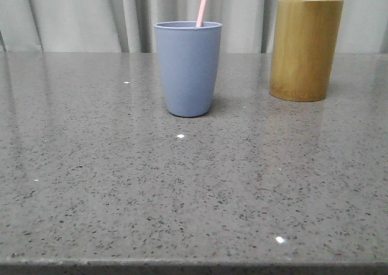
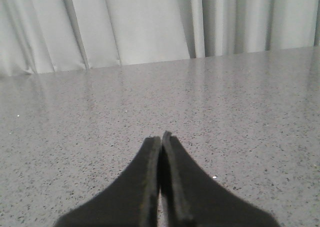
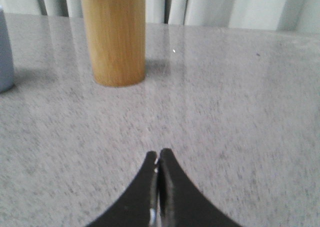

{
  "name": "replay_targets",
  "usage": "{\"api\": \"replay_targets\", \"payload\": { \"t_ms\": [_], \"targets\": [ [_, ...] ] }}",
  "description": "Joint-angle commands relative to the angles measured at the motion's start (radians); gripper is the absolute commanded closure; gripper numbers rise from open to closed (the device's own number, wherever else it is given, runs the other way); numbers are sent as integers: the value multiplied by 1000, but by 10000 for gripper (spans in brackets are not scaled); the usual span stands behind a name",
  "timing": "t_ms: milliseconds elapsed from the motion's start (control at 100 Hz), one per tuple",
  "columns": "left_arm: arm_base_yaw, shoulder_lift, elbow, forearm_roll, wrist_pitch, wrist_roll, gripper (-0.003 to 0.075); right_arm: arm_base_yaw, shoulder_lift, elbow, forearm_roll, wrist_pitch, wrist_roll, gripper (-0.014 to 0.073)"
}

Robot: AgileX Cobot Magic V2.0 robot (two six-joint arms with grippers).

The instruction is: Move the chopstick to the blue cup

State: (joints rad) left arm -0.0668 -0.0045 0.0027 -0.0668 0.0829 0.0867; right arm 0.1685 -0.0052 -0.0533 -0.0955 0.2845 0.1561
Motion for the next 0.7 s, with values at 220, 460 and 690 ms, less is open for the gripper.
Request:
{"api": "replay_targets", "payload": {
  "t_ms": [220,460,690],
  "targets": [
    [3,-33,7,0,-83,-4,739,-32,-25,81,17,-216,-13,661],
    [3,-33,7,0,-83,-4,739,-32,-25,81,17,-224,-13,661],
    [3,-33,7,0,-83,-4,739,-32,-25,81,17,-224,-13,661]
  ]
}}
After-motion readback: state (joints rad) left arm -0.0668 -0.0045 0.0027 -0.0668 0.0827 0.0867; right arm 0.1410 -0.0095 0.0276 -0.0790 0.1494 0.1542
